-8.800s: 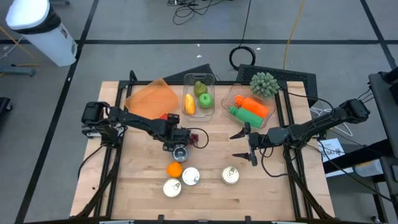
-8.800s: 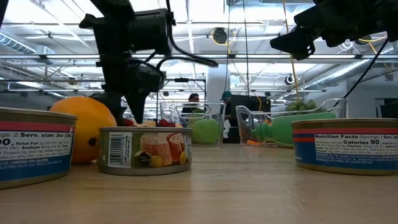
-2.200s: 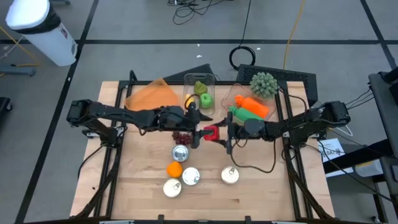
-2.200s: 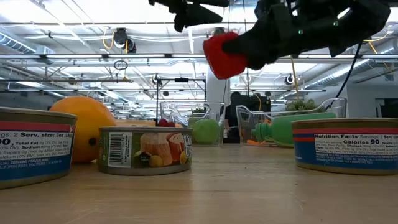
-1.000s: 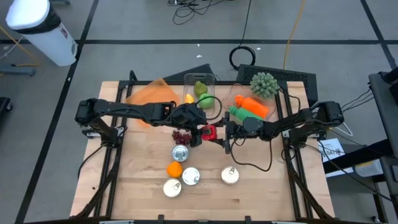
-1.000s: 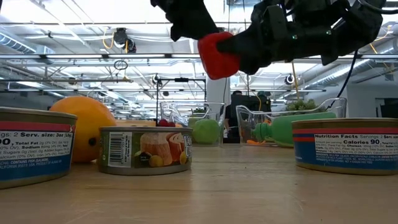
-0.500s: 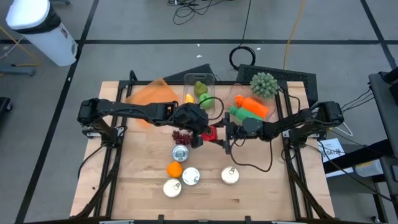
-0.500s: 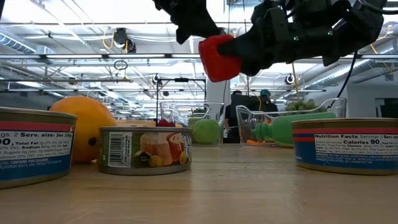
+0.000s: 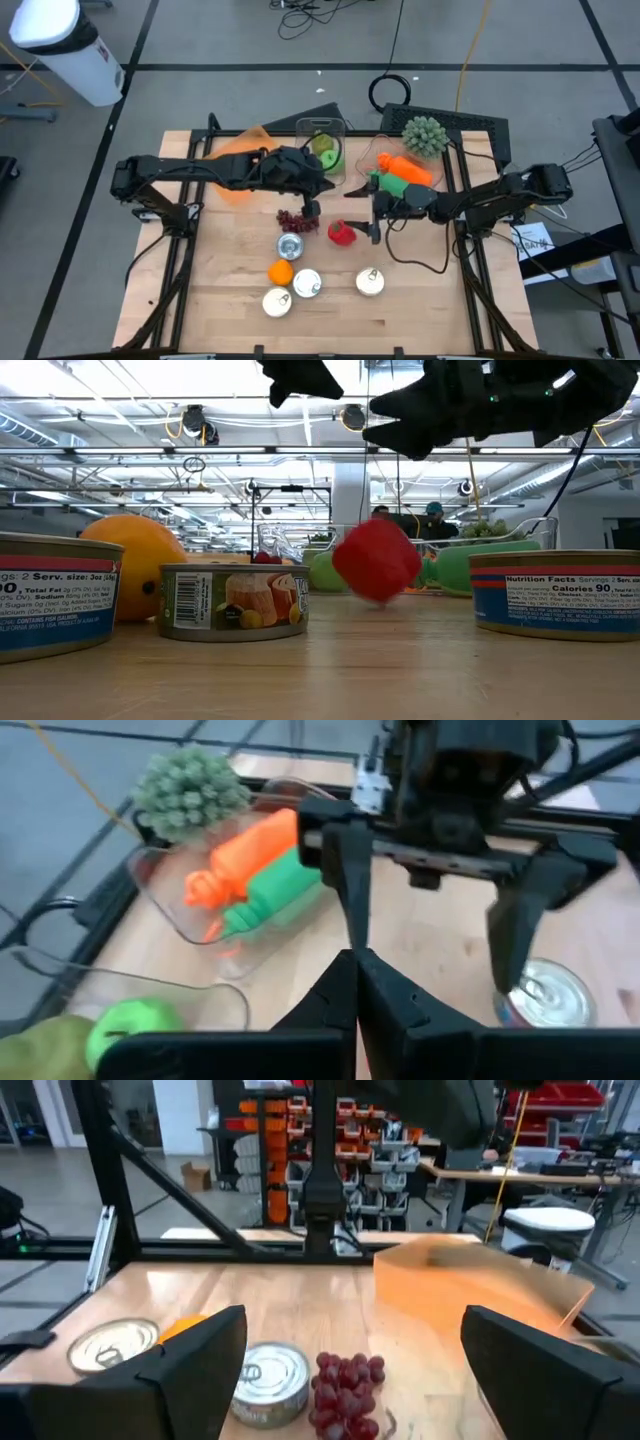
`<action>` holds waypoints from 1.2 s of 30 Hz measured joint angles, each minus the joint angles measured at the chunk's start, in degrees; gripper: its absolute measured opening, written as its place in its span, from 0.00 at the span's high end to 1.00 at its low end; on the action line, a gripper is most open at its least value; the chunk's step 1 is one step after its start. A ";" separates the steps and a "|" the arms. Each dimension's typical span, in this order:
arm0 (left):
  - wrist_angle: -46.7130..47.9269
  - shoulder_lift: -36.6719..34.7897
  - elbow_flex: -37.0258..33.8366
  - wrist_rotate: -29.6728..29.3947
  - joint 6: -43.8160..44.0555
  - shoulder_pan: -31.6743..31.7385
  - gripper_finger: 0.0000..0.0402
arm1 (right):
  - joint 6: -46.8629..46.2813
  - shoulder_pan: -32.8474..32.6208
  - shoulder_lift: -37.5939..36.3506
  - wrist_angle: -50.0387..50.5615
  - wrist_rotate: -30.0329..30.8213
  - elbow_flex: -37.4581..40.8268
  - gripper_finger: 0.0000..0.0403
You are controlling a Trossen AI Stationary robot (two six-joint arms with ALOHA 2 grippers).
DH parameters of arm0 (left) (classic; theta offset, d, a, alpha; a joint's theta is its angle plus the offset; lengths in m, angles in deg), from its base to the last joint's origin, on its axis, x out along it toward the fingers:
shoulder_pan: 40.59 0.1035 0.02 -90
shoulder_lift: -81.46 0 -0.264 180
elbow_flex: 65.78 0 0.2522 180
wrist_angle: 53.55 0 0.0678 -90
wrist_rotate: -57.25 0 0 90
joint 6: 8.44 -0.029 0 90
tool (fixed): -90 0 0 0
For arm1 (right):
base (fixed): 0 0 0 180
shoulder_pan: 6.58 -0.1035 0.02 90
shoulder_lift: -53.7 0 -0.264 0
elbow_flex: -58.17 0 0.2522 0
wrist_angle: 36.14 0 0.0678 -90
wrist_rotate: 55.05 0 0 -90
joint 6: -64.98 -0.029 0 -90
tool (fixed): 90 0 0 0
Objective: Pick & Place Food Item
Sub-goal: Put the red bell pepper into the left transparent bin
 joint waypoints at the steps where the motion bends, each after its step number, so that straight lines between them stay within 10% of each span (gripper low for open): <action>1: 0.07 0.00 -0.02 0.72 0.04 0.00 0.97 | -0.01 0.00 -0.06 0.16 -0.02 0.19 0.14; 22: 2.60 1.83 0.00 -9.20 6.96 -0.11 0.56 | 7.91 -2.49 15.30 24.87 5.89 -11.04 0.10; 36: 4.45 3.52 0.01 -6.28 7.54 -0.81 0.42 | 13.09 1.33 24.65 24.58 -5.53 -13.99 0.14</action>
